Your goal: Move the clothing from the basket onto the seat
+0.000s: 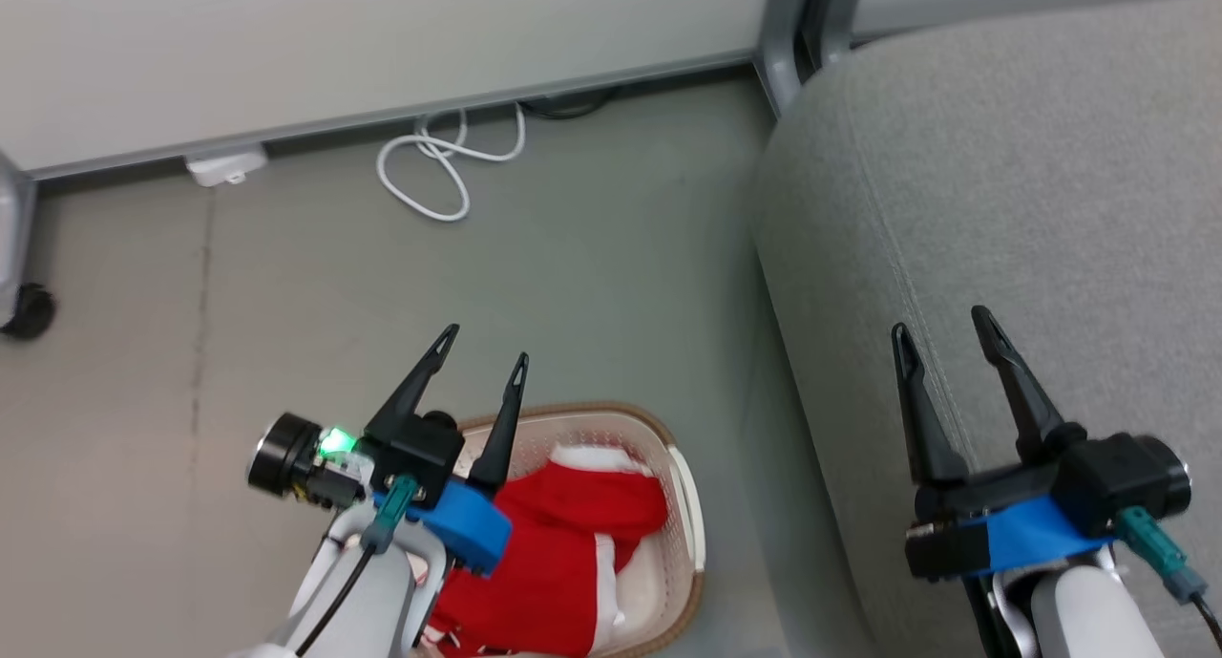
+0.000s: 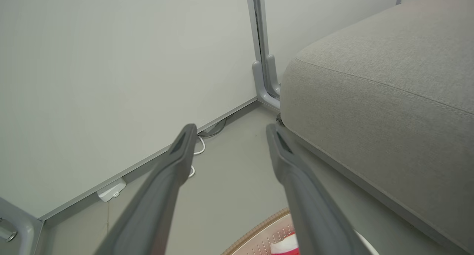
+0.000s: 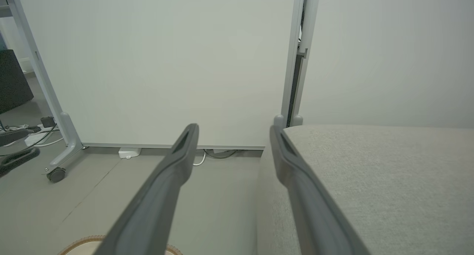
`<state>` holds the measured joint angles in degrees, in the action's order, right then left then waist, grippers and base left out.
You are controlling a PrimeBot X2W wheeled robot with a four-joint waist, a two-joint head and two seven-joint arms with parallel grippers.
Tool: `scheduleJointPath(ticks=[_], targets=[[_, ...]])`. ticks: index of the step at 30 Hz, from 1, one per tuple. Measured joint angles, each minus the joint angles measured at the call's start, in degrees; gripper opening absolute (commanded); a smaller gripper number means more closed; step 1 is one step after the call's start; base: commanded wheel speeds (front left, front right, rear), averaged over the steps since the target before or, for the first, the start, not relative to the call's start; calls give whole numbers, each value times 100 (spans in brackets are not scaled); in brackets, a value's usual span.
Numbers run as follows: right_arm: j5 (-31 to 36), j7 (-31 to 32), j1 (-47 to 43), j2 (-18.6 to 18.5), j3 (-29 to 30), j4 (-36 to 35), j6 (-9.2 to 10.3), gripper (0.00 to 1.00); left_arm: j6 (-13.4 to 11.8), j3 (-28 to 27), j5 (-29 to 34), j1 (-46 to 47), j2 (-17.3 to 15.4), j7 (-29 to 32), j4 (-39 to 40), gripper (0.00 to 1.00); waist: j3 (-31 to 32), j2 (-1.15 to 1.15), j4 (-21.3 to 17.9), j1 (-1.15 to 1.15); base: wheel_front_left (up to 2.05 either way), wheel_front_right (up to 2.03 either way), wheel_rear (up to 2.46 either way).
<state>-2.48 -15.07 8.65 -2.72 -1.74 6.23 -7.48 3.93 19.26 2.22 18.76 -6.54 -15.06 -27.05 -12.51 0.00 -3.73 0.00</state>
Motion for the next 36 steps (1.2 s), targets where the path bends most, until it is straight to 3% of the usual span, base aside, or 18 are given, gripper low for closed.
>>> scheduleJointPath(ticks=[17, 36], targets=[[-96, -7, 671, -8, -235, -713, 0, 100, 263, 884, 238, 1287, -430, 0, -1596, 100, -1506, 0, -865, 1, 0, 0, 0], [30, -7, 1172, -8, -541, -1543, -1, 100, 325, 1626, 229, 2735, -875, 0, -3584, 100, -3215, 0, -1314, 0, 0, 0, 0]])
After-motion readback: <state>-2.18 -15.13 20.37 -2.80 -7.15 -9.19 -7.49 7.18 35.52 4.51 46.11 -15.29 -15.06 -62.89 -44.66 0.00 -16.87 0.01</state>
